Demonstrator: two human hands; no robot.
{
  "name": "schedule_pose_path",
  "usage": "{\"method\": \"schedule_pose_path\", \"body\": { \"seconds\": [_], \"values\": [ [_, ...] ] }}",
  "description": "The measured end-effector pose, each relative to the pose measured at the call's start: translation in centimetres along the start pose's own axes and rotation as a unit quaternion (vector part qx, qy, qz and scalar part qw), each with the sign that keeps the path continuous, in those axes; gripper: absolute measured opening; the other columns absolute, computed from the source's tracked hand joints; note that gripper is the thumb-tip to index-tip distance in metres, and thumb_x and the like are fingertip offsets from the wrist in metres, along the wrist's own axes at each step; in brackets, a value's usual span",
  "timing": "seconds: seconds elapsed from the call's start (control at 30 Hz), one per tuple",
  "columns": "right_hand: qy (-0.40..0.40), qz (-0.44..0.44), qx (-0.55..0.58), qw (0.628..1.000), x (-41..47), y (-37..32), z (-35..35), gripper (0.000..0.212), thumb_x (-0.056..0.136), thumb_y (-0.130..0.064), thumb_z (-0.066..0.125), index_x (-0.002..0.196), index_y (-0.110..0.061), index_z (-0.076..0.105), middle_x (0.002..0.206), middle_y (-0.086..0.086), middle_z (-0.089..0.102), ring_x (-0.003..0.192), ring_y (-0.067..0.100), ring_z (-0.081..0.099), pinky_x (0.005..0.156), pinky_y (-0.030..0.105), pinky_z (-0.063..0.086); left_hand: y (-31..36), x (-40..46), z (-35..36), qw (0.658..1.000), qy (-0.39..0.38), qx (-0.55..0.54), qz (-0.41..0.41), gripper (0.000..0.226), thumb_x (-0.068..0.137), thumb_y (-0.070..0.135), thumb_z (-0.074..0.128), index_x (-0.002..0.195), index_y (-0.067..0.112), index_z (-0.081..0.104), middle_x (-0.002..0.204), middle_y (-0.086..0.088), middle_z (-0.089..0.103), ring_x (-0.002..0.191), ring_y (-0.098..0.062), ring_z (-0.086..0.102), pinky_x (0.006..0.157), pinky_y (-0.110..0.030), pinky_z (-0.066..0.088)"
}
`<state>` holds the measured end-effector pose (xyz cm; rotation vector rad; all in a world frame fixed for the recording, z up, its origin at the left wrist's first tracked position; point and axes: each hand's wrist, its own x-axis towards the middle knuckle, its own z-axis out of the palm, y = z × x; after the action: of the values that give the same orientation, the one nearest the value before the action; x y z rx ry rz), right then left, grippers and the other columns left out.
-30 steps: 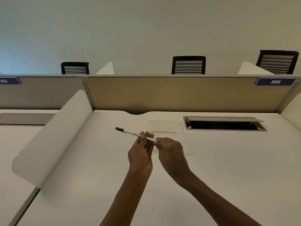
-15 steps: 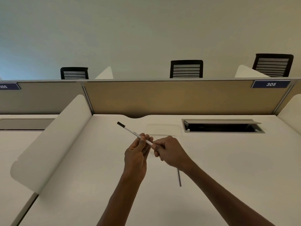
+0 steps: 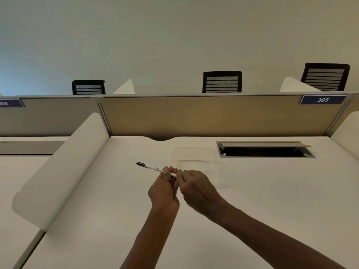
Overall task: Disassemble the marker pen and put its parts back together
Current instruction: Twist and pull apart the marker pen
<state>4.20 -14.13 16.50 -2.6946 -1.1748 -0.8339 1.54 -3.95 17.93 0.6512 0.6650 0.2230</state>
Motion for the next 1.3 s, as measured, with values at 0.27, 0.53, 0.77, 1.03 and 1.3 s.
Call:
{"method": "schedule_pose_path", "body": {
  "seconds": [0.27,0.53,0.77,1.03,1.3],
  "values": [
    [-0.004,-0.096,-0.085,0.992,0.2,0.9,0.5,0.023,0.095,-0.009,0.046,0.094,0.000,0.067,0.065,0.007,0.059,0.051,0.016,0.051,0.048,0.030,0.050,0.0,0.3,0.3,1.000,0.018,-0.012,0.003,0.011,0.090,0.012,0.068,0.092,0.002,0.073,0.075,-0.008,0.077,0.068,-0.018,0.075,0.055,-0.024,0.059],
    [-0.069,0.192,0.315,0.927,2.0,0.6,-1.0,0.027,0.099,-0.024,0.050,0.091,-0.010,0.071,0.074,0.006,0.069,0.058,0.017,0.057,0.056,0.030,0.046,0.5,0.7,0.0,0.998,-0.042,-0.035,0.020,0.017,0.094,0.014,0.062,0.102,0.002,0.070,0.083,-0.006,0.078,0.080,-0.018,0.076,0.063,-0.025,0.060],
    [-0.139,0.463,0.561,0.673,1.1,0.8,-2.0,0.047,0.100,-0.044,0.045,0.089,-0.006,0.071,0.072,0.007,0.075,0.051,0.013,0.062,0.047,0.022,0.045,0.7,0.9,-0.5,0.997,-0.053,-0.031,0.040,0.019,0.096,0.015,0.058,0.108,0.003,0.067,0.096,-0.007,0.076,0.087,-0.019,0.075,0.074,-0.030,0.062],
    [-0.060,0.465,0.639,0.609,-0.1,0.3,-2.0,0.032,0.097,-0.023,0.057,0.081,-0.001,0.074,0.062,0.007,0.069,0.051,0.014,0.058,0.050,0.023,0.045,0.1,0.2,-0.7,0.996,-0.067,-0.029,0.044,0.021,0.095,0.014,0.057,0.111,0.002,0.065,0.104,-0.010,0.073,0.086,-0.018,0.075,0.073,-0.029,0.062],
    [-0.007,0.417,0.598,0.684,-1.1,0.5,-2.4,0.011,0.089,-0.004,0.065,0.089,-0.011,0.074,0.071,0.006,0.075,0.058,0.014,0.068,0.056,0.021,0.053,0.0,-0.1,-0.7,0.996,-0.069,-0.032,0.041,0.022,0.095,0.015,0.058,0.111,0.002,0.065,0.103,-0.010,0.074,0.085,-0.020,0.076,0.073,-0.031,0.062]
  ]
}}
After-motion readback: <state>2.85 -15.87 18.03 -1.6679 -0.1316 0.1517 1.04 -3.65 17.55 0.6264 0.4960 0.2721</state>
